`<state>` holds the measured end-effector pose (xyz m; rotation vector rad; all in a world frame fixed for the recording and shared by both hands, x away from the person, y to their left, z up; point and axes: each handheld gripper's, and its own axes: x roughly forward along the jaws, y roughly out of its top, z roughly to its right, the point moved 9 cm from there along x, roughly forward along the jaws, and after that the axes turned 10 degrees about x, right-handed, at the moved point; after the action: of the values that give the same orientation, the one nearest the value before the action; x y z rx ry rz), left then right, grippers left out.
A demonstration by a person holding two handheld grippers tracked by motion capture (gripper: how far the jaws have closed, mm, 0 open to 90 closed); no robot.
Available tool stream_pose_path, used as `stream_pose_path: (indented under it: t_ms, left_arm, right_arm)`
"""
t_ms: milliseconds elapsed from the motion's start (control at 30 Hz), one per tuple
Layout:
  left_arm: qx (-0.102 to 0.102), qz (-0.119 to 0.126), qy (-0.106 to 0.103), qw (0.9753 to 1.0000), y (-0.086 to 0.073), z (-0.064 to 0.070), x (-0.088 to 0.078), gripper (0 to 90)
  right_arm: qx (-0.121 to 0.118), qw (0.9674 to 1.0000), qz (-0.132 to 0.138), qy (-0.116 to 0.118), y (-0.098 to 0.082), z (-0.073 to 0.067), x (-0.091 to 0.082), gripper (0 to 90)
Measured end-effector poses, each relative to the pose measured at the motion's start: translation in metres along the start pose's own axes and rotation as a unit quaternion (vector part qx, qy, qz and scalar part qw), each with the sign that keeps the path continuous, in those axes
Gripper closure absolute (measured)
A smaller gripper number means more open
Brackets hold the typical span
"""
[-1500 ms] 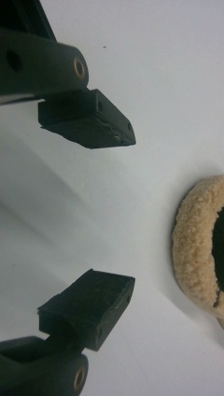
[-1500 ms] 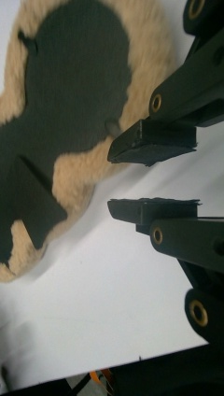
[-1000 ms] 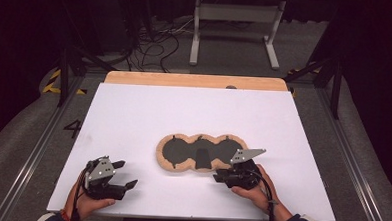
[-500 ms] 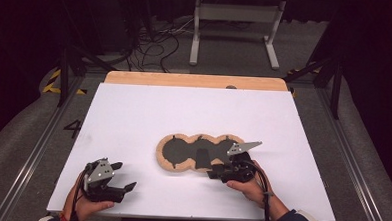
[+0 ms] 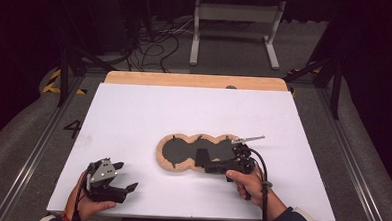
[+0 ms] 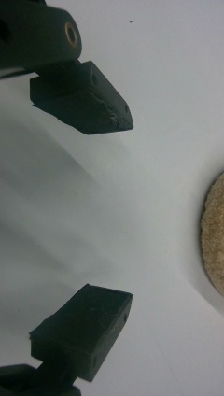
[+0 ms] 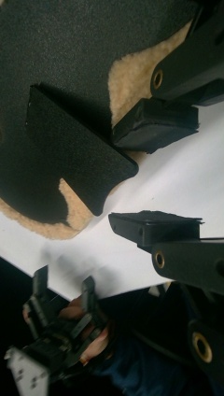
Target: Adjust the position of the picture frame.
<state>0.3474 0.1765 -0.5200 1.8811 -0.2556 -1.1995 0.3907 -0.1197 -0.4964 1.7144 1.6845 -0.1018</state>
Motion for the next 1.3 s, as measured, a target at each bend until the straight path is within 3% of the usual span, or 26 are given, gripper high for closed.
stream_pose_path:
  t_ms: [133, 233, 300, 433, 567, 767, 967, 1100, 1233, 1267, 1300]
  left_arm:
    - [0.001, 0.023, 0.005, 0.9997, 0.013, -0.001, 0.004, 16.7]
    - [0.008, 0.022, -0.008, 0.9997, 0.024, 0.001, 0.018, 16.7]
    - [0.011, 0.016, -0.013, 0.9997, 0.028, 0.000, 0.026, 16.7]
    - [0.001, 0.017, -0.031, 0.9994, 0.037, -0.001, 0.039, 16.6]
    - [-0.007, 0.020, -0.043, 0.9989, 0.047, -0.003, 0.050, 16.1]
    - [-0.014, 0.006, -0.065, 0.9977, 0.053, -0.004, 0.068, 14.8]
    - [-0.014, 0.000, -0.073, 0.9972, 0.057, -0.002, 0.077, 14.0]
    - [-0.010, 0.000, -0.075, 0.9971, 0.059, -0.002, 0.080, 13.6]
    - [-0.022, 0.002, -0.082, 0.9964, 0.060, -0.003, 0.079, 13.6]
    - [-0.015, 0.005, -0.083, 0.9964, 0.060, -0.005, 0.079, 13.6]
    - [-0.024, 0.007, -0.083, 0.9963, 0.060, -0.005, 0.079, 13.6]
  right_arm:
    - [0.026, 0.9996, 0.007, 0.009, 0.002, 0.000, 0.000, 57.2]
    - [0.057, 0.9980, 0.021, 0.021, 0.007, 0.002, -0.001, 57.9]
    - [0.064, 0.9974, 0.026, 0.021, 0.009, 0.002, 0.001, 58.8]
    - [0.075, 0.9964, 0.033, 0.022, 0.012, 0.003, 0.003, 60.1]
    - [0.104, 0.9933, 0.041, 0.031, 0.017, 0.005, 0.009, 58.0]
    - [0.103, 0.9935, 0.038, 0.030, 0.018, 0.005, 0.008, 58.1]
    - [0.113, 0.9920, 0.052, 0.020, 0.022, 0.004, 0.008, 52.9]
    - [0.127, 0.9898, 0.054, 0.036, 0.024, 0.005, 0.012, 52.9]
    - [0.139, 0.9874, 0.059, 0.048, 0.025, 0.004, 0.015, 53.0]
    - [0.143, 0.9869, 0.057, 0.050, 0.026, 0.004, 0.016, 53.1]
    - [0.145, 0.9863, 0.058, 0.054, 0.027, 0.004, 0.018, 53.4]
